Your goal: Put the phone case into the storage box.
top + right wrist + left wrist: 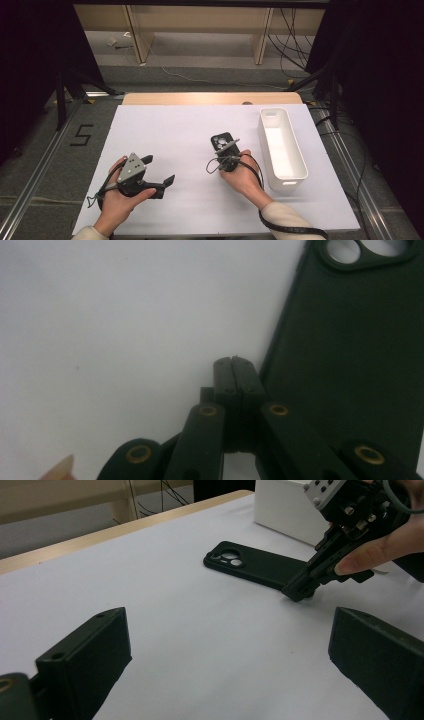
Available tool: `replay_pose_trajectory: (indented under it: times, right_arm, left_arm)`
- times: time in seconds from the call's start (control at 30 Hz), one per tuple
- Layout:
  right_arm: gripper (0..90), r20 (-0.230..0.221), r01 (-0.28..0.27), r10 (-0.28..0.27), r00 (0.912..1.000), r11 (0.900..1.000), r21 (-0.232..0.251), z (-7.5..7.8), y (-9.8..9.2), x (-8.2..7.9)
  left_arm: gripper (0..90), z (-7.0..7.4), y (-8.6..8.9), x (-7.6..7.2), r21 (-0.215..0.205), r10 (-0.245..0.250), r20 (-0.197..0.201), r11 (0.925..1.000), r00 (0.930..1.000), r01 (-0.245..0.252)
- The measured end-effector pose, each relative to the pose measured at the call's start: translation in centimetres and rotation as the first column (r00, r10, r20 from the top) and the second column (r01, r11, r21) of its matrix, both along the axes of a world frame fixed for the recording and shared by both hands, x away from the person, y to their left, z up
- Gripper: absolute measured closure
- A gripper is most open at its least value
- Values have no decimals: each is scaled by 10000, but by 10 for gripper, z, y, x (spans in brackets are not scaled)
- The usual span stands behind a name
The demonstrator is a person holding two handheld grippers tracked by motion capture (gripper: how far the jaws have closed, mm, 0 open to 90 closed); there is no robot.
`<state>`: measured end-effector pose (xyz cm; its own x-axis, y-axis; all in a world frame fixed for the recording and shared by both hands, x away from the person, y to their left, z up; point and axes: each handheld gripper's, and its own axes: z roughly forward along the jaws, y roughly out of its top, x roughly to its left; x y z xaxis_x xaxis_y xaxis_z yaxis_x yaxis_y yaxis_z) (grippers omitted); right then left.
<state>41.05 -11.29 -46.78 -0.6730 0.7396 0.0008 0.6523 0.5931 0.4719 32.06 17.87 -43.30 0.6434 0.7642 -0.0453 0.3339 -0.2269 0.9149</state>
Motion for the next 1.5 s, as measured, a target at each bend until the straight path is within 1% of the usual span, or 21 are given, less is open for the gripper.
replay_pose_trajectory:
  times: [0.1,0.13,0.37,0.47,0.57,0.7,0.77,0.87,0.93,0.97,1.0,1.03,1.1,1.13,1.17,1.2,1.23,1.3,1.37,1.43,1.5]
  right_arm:
    - [900,-15,201,-201,9998,9997,-135,1,-4,0]
    - [900,-128,312,-315,9994,9994,-180,1,-7,1]
    - [900,-267,530,-539,9982,9980,-353,3,-15,3]
    - [900,-303,541,-554,9980,9977,-405,3,-17,4]
    - [900,-345,377,-393,9986,9982,-466,4,-18,5]
    - [900,-353,187,-197,9992,9995,-266,10,-19,7]
    - [884,-219,179,-182,9996,9997,-171,16,-20,9]
    - [811,-6,106,-106,9999,9999,-120,25,-24,17]
    - [717,-43,-8,7,10000,10000,-40,31,-26,23]
    - [717,-43,-8,7,10000,10000,-40,31,-26,23]
    - [576,7,-160,160,9999,9996,-221,36,-27,29]
    - [524,37,-292,294,9996,9988,-402,37,-27,32]
    - [411,-121,-458,453,9989,9977,-500,38,-27,39]
    - [353,-153,-554,545,9984,9964,-646,38,-27,42]
    - [353,-153,-554,545,9984,9964,-646,38,-27,42]
    - [248,-235,-584,564,9981,9935,-974,37,-26,49]
    - [213,-370,-508,470,9982,9926,-1106,37,-25,51]
    - [161,-430,-504,453,9980,9907,-1266,35,-23,57]
    - [151,-566,-594,519,9970,9886,-1382,34,-21,62]
    - [123,-808,-536,423,9958,9881,-1442,33,-18,67]
    - [116,-936,-490,344,9950,9862,-1580,30,-16,72]
  left_arm:
    - [32,0,0,0,-1,-5,-4,10000,10000,5]
    - [37,0,0,0,2,-18,4,10000,10000,18]
    - [41,0,1,0,29,10,28,10000,10000,-10]
    - [41,1,1,0,33,21,30,10000,10000,-21]
    - [42,0,1,0,30,15,25,10000,10000,-15]
    - [41,0,1,0,19,35,-5,10000,10000,-35]
    - [41,0,1,0,15,38,-15,10000,10000,-38]
    - [41,0,1,0,1,43,6,10000,10000,-43]
    - [41,0,1,0,-12,41,16,10000,10000,-41]
    - [41,0,1,0,-12,41,16,10000,10000,-41]
    - [41,0,1,1,6,38,-27,10000,10000,-38]
    - [41,0,1,1,22,41,-27,10000,10000,-40]
    - [41,0,1,1,14,29,-15,10000,10000,-29]
    - [40,0,1,1,22,29,-7,10000,10000,-29]
    - [41,0,1,1,22,29,-7,10000,10000,-29]
    - [41,0,1,1,15,28,-16,10000,10000,-28]
    - [40,0,1,1,10,27,-17,10000,10000,-27]
    - [40,0,1,1,5,22,-20,10000,10000,-22]
    - [41,0,1,1,7,17,-22,10000,10000,-17]
    - [40,0,1,1,-4,18,-21,10000,10000,-18]
    - [40,0,1,1,-4,17,-6,10000,10000,-17]
